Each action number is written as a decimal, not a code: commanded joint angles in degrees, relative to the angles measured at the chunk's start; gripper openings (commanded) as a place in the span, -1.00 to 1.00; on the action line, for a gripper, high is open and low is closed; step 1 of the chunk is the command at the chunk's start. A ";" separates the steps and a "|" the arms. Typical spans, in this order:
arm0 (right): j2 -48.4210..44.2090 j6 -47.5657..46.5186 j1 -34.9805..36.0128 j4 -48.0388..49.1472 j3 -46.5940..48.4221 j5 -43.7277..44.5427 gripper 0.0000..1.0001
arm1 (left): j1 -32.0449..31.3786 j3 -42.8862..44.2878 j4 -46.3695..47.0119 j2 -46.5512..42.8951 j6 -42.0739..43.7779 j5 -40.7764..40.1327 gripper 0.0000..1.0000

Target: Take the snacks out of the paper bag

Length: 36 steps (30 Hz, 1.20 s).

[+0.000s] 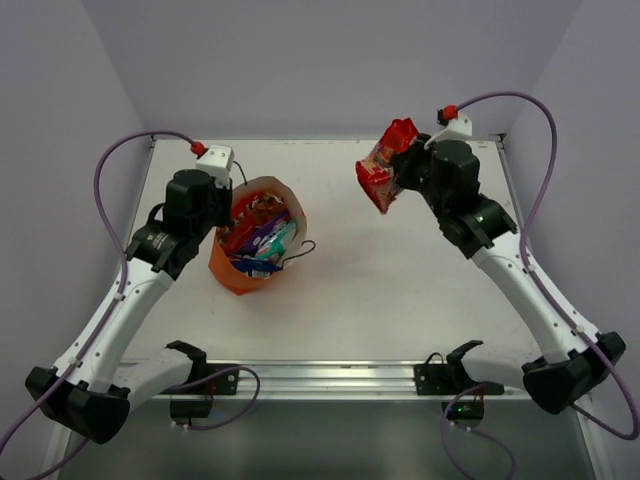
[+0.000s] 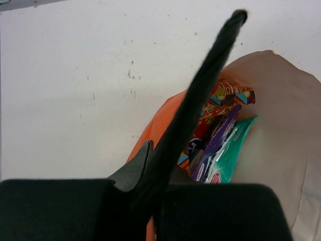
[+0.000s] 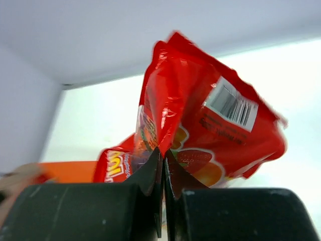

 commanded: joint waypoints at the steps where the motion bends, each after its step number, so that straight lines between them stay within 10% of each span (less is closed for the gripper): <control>1: 4.09 1.27 -7.46 4.95 -4.85 -5.51 -1.00 | -0.08 3.38 6.63 -0.01 2.97 1.00 -1.00; 11: 29.22 -2.06 -15.39 7.70 0.74 -10.97 -0.90 | -0.08 4.35 7.60 0.26 10.62 7.86 -1.00; 15: 25.49 -8.12 -13.55 1.81 5.33 -18.42 0.53 | -0.08 4.26 7.95 -0.79 12.82 8.92 -1.00; 18: 18.12 -11.99 -8.20 -1.09 6.03 -21.17 0.73 | -0.08 4.70 8.21 -0.97 13.61 10.41 -1.00; 29: 11.31 2.49 18.95 -1.28 8.93 -22.39 0.50 | -0.08 6.02 12.16 1.22 13.79 1.73 -1.00; 36: 20.45 9.95 20.73 6.25 6.84 -26.96 0.24 | -0.08 9.00 15.50 4.04 14.93 -7.51 -1.00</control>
